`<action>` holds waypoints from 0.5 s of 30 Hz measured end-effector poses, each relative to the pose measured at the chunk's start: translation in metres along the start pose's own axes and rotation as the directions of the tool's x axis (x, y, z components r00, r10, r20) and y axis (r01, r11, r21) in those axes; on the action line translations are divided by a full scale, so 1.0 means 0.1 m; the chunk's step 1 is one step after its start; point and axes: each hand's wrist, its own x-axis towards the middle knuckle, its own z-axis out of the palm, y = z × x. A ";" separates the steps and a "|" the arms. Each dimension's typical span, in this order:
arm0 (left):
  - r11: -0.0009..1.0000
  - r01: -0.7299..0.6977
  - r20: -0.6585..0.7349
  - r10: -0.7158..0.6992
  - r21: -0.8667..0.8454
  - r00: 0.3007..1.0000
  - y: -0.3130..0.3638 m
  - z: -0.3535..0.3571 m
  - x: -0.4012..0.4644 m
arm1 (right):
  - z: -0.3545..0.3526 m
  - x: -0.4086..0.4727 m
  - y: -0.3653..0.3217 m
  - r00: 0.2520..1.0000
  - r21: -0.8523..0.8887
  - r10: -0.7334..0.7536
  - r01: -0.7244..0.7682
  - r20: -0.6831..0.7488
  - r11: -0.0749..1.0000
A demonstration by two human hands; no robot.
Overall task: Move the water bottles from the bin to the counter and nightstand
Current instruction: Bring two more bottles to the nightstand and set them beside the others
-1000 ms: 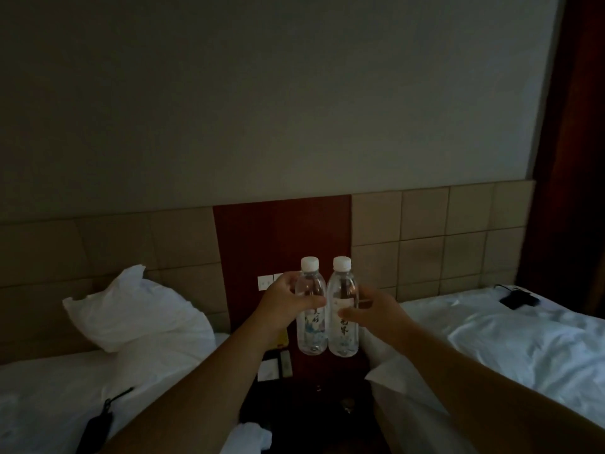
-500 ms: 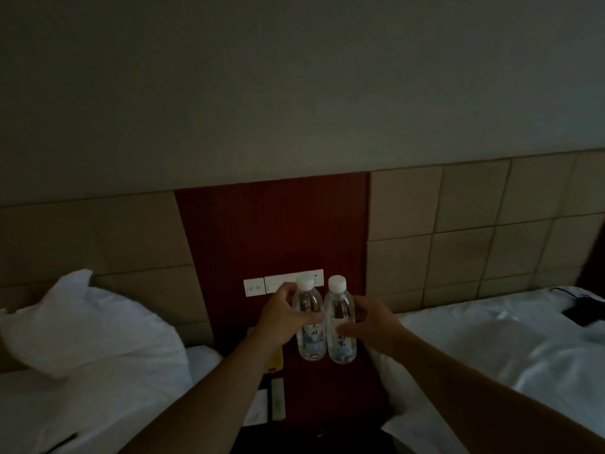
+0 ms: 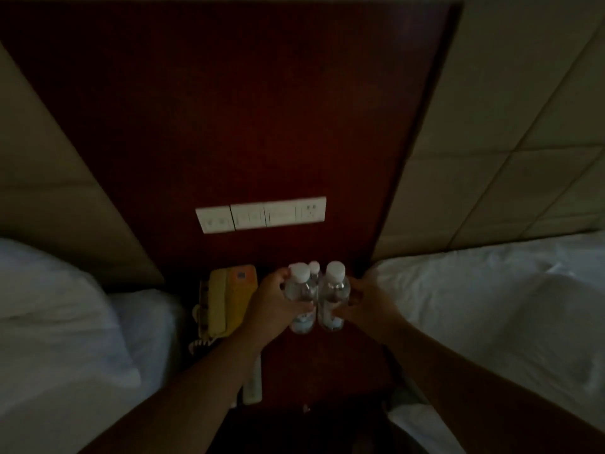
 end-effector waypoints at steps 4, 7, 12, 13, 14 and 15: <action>0.994 0.089 -0.069 -0.093 -0.057 0.993 -0.51 0.29 0.39 | 0.23 0.56 0.46 0.999 0.003 0.041 -0.041 0.026 0.999; 0.992 0.110 -0.131 -0.117 -0.062 0.984 -0.84 0.51 0.59 | 0.43 0.85 0.76 0.997 0.037 0.060 -0.062 0.046 0.997; 0.987 0.140 -0.142 -0.149 -0.074 0.979 -1.23 0.82 0.75 | 0.66 1.12 1.17 0.992 0.100 0.095 -0.103 0.084 0.990; 0.989 0.136 -0.147 -0.144 -0.064 0.979 -1.28 0.86 0.78 | 0.69 1.15 1.23 0.991 0.107 0.091 -0.102 0.098 0.989; 0.990 0.127 -0.151 -0.134 -0.055 0.980 -1.32 0.90 0.80 | 0.71 1.18 1.27 0.989 0.116 0.095 -0.108 0.109 0.987; 0.993 0.109 -0.151 -0.116 -0.050 0.982 -1.36 0.92 0.82 | 0.72 1.21 1.31 0.988 0.123 0.105 -0.119 0.116 0.985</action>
